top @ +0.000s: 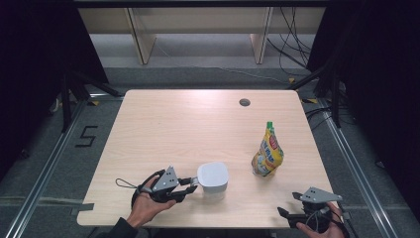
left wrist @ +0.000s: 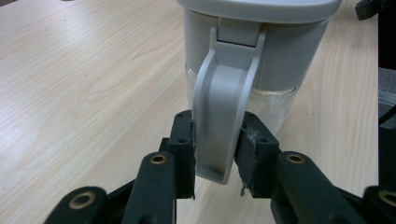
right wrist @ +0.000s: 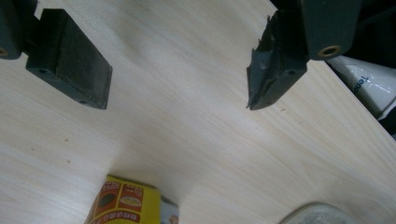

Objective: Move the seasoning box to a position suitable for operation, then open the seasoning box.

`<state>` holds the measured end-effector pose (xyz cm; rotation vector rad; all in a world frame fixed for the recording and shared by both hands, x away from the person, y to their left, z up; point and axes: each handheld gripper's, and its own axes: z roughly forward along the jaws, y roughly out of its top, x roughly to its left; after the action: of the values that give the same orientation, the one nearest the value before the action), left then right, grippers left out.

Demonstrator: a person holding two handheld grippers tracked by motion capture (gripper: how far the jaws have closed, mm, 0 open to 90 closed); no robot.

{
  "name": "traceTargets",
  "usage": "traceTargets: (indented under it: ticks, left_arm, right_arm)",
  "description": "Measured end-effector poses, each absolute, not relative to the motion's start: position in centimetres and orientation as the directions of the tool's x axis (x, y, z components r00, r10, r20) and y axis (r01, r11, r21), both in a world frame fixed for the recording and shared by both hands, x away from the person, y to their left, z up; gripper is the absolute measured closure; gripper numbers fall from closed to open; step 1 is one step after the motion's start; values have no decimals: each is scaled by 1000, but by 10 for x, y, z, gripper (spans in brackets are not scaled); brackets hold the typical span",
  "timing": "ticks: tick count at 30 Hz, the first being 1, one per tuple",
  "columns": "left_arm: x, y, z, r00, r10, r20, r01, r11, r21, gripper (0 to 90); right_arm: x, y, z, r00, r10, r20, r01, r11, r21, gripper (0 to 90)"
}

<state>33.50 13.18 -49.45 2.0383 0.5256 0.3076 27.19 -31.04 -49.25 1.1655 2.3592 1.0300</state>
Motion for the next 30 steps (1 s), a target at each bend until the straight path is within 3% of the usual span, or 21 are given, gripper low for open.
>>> traceTargets:
  ticks: [16, 21, 30]
  left_arm:
    - [340, 127, -495, 876, 481, -6, 243, -431, 869, 681]
    - [337, 129, -493, 866, 500, 10, 247, -445, 861, 490]
    - [325, 137, -478, 851, 525, -19, 269, -405, 874, 385]
  right_arm:
    - [273, -310, -493, -630, 776, 33, 549, 415, 726, 232]
    - [273, -309, -493, -623, 781, 45, 561, 406, 721, 232]
    - [270, -309, -492, -600, 797, 68, 592, 386, 707, 233]
